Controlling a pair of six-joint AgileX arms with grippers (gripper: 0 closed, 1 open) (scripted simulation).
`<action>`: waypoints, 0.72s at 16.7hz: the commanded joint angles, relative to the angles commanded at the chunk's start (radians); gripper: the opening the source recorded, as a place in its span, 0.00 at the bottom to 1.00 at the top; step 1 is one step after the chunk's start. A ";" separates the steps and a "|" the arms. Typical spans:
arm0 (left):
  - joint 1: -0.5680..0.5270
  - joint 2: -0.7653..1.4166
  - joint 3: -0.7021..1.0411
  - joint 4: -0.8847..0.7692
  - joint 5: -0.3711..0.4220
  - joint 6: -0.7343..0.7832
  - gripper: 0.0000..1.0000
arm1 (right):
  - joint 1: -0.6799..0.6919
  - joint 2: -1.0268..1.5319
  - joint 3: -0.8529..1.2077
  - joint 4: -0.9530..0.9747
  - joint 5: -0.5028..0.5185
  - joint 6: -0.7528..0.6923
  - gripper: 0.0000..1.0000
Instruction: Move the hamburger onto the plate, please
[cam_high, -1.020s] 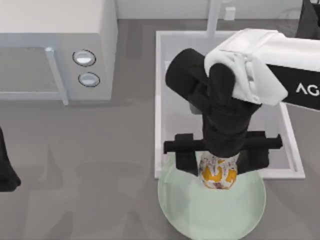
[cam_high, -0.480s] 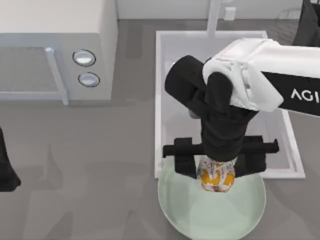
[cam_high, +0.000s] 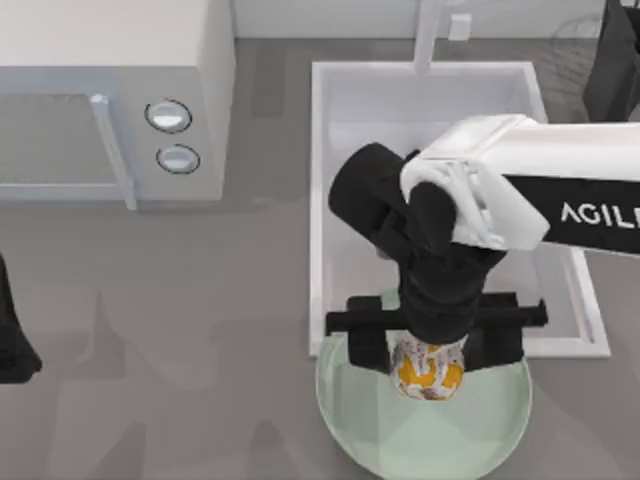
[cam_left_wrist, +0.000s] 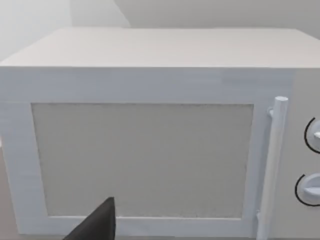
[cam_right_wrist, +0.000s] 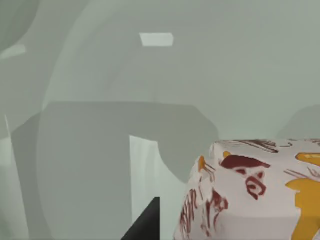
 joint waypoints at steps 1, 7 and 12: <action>0.000 0.000 0.000 0.000 0.000 0.000 1.00 | 0.000 0.000 0.000 0.000 0.000 0.000 0.00; 0.000 0.000 0.000 0.000 0.000 0.000 1.00 | 0.000 0.000 0.000 0.000 0.000 0.000 0.38; 0.000 0.000 0.000 0.000 0.000 0.000 1.00 | 0.000 0.000 0.000 0.000 0.000 0.000 0.75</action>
